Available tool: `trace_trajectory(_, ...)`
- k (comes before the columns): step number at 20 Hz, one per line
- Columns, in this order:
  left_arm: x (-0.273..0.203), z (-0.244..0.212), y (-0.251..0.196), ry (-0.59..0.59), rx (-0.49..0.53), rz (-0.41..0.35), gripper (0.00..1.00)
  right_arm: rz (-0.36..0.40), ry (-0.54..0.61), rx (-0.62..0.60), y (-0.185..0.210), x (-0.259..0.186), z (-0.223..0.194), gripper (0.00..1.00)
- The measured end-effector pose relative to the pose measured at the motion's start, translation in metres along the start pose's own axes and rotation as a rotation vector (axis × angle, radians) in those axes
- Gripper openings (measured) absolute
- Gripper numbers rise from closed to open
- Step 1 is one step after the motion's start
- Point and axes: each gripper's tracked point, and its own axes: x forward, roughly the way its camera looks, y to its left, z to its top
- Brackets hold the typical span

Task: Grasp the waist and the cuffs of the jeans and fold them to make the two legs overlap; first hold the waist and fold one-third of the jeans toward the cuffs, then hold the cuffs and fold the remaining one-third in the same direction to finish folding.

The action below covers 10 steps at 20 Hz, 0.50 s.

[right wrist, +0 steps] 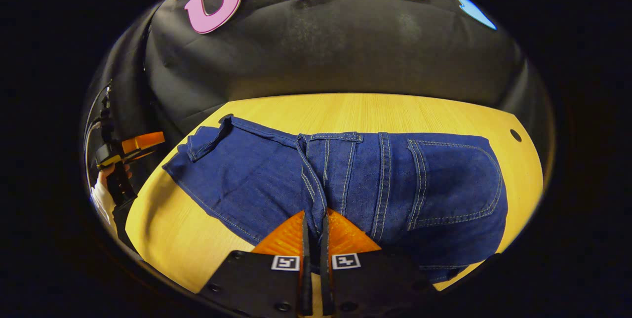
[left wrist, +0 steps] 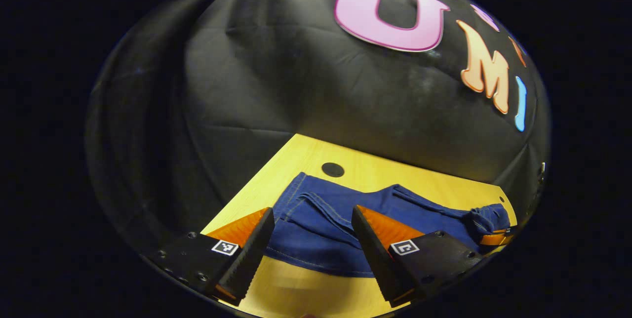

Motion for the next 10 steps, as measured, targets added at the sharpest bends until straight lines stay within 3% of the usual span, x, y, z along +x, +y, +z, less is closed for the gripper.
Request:
trace_trajectory(1,0.007,-0.004,0.006,0.011,0.0,0.004,0.95,-0.002,-0.001,0.005,0.0,-0.001,0.001,0.15)
trace_trajectory(2,0.013,-0.007,0.011,0.023,0.006,0.005,0.95,-0.005,0.001,0.009,0.0,-0.003,0.001,0.14)
trace_trajectory(3,0.017,-0.013,0.012,0.043,0.026,0.003,0.95,0.031,0.007,0.028,0.007,-0.006,-0.001,0.22)
trace_trajectory(4,0.022,-0.017,0.016,0.056,0.053,0.009,0.95,0.068,0.015,0.061,0.016,-0.005,0.001,0.22)
trace_trajectory(8,0.037,-0.024,0.02,0.09,0.126,0.008,0.95,0.091,0.014,0.088,0.031,-0.023,0.004,0.9)
trace_trajectory(9,0.038,-0.025,0.019,0.095,0.136,0.01,0.95,0.08,0.015,0.094,0.028,-0.032,0.007,0.97)
trace_trajectory(10,0.041,-0.025,0.02,0.103,0.14,0.019,0.95,0.084,0.004,0.127,0.029,-0.043,0.011,0.98)
